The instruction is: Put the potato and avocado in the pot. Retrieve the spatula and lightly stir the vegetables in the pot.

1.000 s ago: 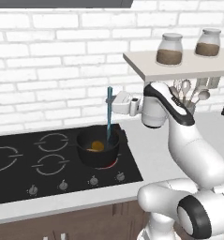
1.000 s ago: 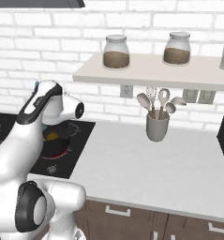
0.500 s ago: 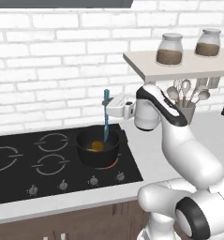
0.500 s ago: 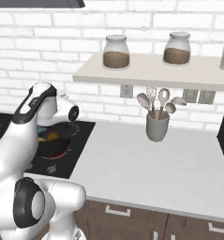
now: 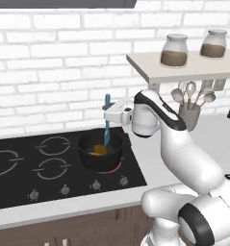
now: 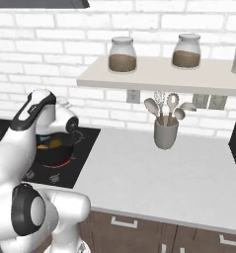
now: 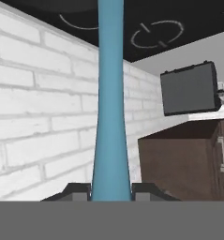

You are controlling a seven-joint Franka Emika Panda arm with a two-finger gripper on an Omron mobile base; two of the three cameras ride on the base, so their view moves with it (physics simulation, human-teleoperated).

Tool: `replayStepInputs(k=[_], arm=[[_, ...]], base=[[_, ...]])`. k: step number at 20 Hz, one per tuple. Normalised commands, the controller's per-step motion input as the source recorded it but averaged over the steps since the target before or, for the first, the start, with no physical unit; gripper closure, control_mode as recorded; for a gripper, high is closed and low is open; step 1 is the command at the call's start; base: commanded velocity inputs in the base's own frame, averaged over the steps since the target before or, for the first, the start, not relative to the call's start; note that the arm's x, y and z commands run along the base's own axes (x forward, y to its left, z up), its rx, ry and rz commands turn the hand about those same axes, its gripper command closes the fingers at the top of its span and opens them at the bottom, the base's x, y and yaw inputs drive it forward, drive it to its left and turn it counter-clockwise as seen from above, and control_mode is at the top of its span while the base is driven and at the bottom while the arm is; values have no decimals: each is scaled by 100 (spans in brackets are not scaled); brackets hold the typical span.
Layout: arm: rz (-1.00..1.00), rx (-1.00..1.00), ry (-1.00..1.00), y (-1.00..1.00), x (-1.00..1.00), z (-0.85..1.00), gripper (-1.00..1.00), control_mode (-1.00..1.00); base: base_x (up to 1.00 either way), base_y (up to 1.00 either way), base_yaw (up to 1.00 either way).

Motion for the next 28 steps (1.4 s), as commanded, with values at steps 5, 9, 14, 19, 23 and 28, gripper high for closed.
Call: replayStepInputs(k=[5,9,14,19,23,28], arm=[[-6,0,0,1,8,-16,100,-100],[-6,0,0,1,18,-20,100,-100],[-5,0,0,2,21,-26,100,-100],[-4,0,0,2,12,-25,100,-100],[-4,0,0,0,10,-16,100,-100],[-5,0,0,0,16,-5,100,-100]], base=[[0,0,0],[0,0,0],[0,0,0],[0,0,0],[0,0,0],[0,0,0]])
